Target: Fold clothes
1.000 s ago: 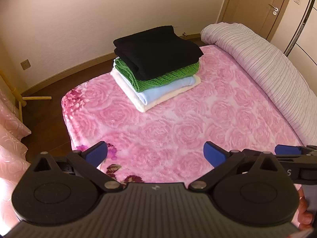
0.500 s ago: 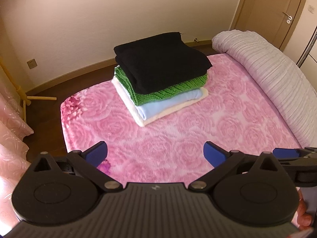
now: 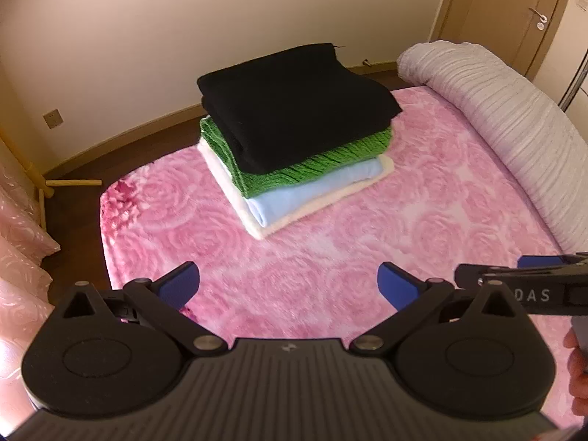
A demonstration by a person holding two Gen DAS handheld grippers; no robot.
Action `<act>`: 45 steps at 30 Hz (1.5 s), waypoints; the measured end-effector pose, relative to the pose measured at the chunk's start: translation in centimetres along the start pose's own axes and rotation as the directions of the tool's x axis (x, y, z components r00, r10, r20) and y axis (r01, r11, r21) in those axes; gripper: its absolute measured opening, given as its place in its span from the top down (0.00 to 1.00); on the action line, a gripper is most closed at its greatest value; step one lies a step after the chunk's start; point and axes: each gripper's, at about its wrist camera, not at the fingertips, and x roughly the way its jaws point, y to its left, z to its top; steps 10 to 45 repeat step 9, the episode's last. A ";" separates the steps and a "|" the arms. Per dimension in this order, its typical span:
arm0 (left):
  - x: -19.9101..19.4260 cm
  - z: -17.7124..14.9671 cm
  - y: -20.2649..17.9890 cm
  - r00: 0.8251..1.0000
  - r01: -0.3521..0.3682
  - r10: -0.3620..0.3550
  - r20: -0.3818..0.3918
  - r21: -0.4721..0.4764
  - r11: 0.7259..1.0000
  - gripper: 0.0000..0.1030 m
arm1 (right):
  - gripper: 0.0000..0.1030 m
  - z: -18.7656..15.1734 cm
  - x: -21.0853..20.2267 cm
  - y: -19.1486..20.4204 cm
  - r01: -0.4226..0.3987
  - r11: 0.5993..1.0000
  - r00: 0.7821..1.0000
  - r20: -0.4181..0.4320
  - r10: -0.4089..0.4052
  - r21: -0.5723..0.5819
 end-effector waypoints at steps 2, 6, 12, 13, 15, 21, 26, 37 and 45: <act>0.2 0.1 0.2 0.999 -0.021 0.021 0.033 -0.002 1.000 0.01 | 0.13 0.2 0.4 0.1 0.004 1.000 1.000 -0.008 -0.004 -0.003; 0.4 0.4 0.5 0.993 -0.081 0.079 0.087 0.014 0.997 0.01 | 0.13 0.5 1.2 0.4 0.001 1.000 1.000 -0.020 -0.001 -0.006; 0.5 0.8 0.7 0.992 -0.093 0.089 0.090 0.041 0.995 0.01 | 0.13 0.7 1.5 0.7 -0.005 1.000 1.000 -0.025 0.005 -0.003; 0.5 0.8 0.7 0.992 -0.093 0.089 0.090 0.041 0.995 0.01 | 0.13 0.7 1.5 0.7 -0.005 1.000 1.000 -0.025 0.005 -0.003; 0.5 0.8 0.7 0.992 -0.093 0.089 0.090 0.041 0.995 0.01 | 0.13 0.7 1.5 0.7 -0.005 1.000 1.000 -0.025 0.005 -0.003; 0.5 0.8 0.7 0.992 -0.093 0.089 0.090 0.041 0.995 0.01 | 0.13 0.7 1.5 0.7 -0.005 1.000 1.000 -0.025 0.005 -0.003; 0.5 0.8 0.7 0.992 -0.093 0.089 0.090 0.041 0.995 0.01 | 0.13 0.7 1.5 0.7 -0.005 1.000 1.000 -0.025 0.005 -0.003; 0.5 0.8 0.7 0.992 -0.093 0.089 0.090 0.041 0.995 0.01 | 0.13 0.7 1.5 0.7 -0.005 1.000 1.000 -0.025 0.005 -0.003; 0.5 0.8 0.7 0.992 -0.093 0.089 0.090 0.041 0.995 0.01 | 0.13 0.7 1.5 0.7 -0.005 1.000 1.000 -0.025 0.005 -0.003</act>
